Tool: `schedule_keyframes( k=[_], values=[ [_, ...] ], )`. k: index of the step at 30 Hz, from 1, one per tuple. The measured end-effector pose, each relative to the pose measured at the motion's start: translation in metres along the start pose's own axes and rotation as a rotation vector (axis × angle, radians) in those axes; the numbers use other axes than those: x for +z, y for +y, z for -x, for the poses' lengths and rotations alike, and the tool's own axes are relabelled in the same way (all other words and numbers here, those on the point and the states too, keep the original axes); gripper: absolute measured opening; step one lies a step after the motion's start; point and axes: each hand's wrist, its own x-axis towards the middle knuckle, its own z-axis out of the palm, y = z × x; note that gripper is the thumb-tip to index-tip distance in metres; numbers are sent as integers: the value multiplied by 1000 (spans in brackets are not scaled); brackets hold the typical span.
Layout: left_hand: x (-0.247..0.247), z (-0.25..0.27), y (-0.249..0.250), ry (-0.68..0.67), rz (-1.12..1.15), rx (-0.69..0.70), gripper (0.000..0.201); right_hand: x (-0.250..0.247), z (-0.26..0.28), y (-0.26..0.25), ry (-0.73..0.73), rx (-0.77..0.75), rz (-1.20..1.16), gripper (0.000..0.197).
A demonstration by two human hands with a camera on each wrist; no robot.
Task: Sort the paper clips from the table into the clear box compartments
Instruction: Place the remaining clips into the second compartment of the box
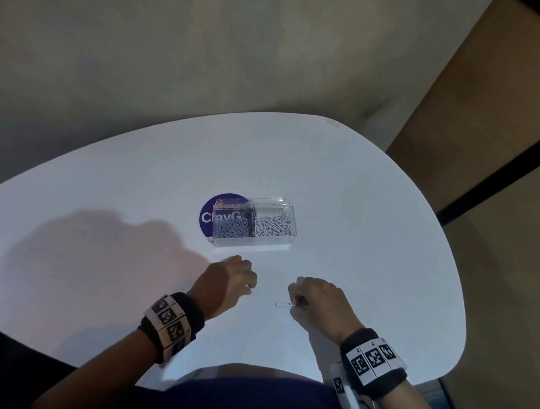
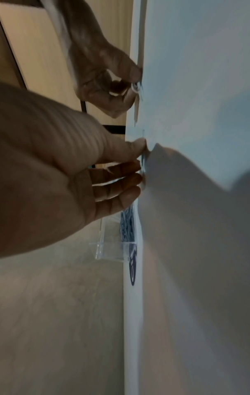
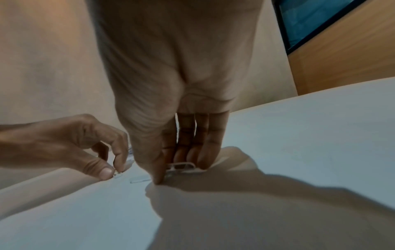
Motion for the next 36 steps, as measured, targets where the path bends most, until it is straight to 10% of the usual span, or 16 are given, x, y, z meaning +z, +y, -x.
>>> schedule_keyframes(
  k=[21,28,36],
  values=[
    [8,-1,24,-191,-340,-276,35,-60,-43,-25,314,-119,-323,32],
    [-16,-14,18,119,-48,-170,15,-89,-96,-36,316,-75,-70,10],
    [-52,-73,12,227,330,-367,21,-77,-95,-15,434,8,-233,13]
  ],
)
